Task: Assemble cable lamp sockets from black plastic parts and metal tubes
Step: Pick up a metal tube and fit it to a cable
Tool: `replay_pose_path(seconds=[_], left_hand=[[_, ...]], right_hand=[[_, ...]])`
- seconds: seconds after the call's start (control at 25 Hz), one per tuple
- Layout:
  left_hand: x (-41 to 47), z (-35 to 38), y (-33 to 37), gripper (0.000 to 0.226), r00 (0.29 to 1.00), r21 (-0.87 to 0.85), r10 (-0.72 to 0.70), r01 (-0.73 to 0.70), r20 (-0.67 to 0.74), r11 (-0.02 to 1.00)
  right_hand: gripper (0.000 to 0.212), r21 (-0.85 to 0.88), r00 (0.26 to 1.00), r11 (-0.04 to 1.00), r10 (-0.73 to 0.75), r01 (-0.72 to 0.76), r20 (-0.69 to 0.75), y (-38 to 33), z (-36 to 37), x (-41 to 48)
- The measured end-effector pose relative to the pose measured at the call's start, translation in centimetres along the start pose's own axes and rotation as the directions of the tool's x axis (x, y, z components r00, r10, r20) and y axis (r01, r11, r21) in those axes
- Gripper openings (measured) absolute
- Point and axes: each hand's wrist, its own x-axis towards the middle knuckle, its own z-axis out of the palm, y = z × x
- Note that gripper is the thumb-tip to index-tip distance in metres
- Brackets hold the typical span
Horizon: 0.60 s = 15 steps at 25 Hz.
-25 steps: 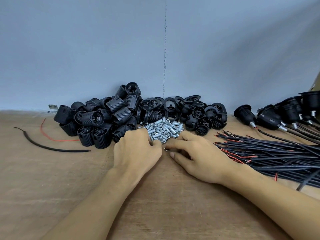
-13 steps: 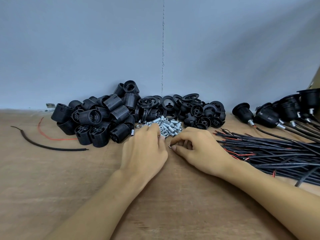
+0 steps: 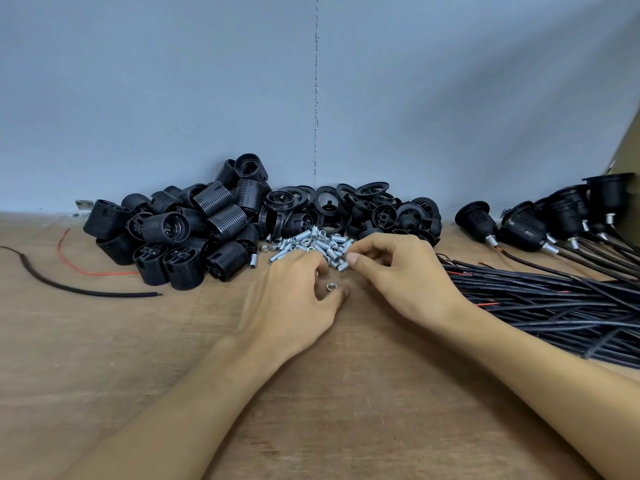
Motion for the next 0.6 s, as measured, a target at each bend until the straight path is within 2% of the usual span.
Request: replay_pose_path(seconds=[0.08, 0.2, 0.28, 0.36, 0.4, 0.48, 0.56, 0.6], left_hand=[[0.09, 0.06, 0.02, 0.021, 0.998, 0.069, 0.009, -0.012, 0.057, 0.998], [0.1, 0.02, -0.05, 0.013, 0.994, 0.058, 0.03, -0.036, 0.101, 0.998], [0.09, 0.0, -0.11, 0.008, 0.996, -0.012, 0.017, -0.016, 0.083, 1.0], [0.23, 0.0, 0.02, 0.006, 0.998, -0.194, -0.068, 0.064, -0.01, 0.979], [0.34, 0.04, 0.12, 0.007, 0.988, -0.336, -0.144, 0.121, -0.046, 0.934], [0.55, 0.15, 0.33, 0.009, 0.957, -0.637, -0.29, 0.23, 0.011, 0.735], [0.62, 0.08, 0.58, 0.011, 0.926, -0.797, -0.348, 0.319, 0.146, 0.514], [0.64, 0.07, 0.6, 0.011, 0.92, -0.825, -0.343, 0.34, 0.191, 0.452]], right_hand=[[0.008, -0.053, 0.999, 0.998, -0.02, 0.018, -0.046, 0.2, -0.11, 0.01], [0.006, -0.054, 0.999, 0.998, -0.017, 0.014, -0.044, 0.38, 0.05, -0.01], [0.004, 0.034, 0.999, 0.999, 0.015, -0.014, -0.028, 0.42, 0.12, 0.1], [0.006, 0.213, 0.997, 0.974, 0.077, -0.074, -0.009, 0.4, 0.13, 0.22], [0.007, 0.295, 0.995, 0.95, 0.105, -0.1, -0.001, 0.37, 0.13, 0.22], [0.006, 0.409, 0.992, 0.904, 0.126, -0.12, 0.013, 0.19, 0.13, 0.15], [0.005, 0.454, 0.994, 0.884, 0.104, -0.108, 0.034, -0.02, 0.13, 0.07], [0.005, 0.459, 0.995, 0.883, 0.087, -0.096, 0.04, -0.1, 0.12, 0.01]])
